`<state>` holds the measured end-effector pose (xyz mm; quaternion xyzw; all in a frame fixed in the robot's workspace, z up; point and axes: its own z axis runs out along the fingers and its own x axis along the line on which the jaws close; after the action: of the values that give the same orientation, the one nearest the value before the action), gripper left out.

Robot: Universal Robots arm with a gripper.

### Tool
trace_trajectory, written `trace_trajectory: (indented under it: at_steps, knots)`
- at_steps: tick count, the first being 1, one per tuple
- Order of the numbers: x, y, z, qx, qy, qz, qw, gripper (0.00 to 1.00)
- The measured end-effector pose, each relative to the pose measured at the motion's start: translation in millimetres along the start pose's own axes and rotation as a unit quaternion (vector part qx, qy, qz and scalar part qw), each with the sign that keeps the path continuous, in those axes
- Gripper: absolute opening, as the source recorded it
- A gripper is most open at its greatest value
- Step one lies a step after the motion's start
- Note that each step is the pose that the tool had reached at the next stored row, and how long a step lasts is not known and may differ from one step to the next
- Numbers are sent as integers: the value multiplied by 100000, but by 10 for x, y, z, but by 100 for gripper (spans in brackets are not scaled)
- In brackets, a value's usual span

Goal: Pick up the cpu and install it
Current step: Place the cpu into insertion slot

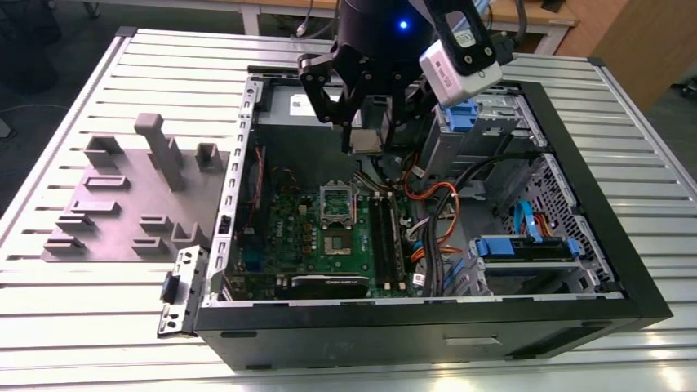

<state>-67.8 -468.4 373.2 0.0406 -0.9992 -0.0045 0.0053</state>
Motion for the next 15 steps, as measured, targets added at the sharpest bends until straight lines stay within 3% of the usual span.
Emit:
trace_trajectory:
  at_steps: [7,10,15]
  knots:
    - [4,-5,107,17,95,183,100000,47]
    - [15,-34,163,7,91,450,99999,47]
    - [19,-34,236,9,77,2383,99972,47]
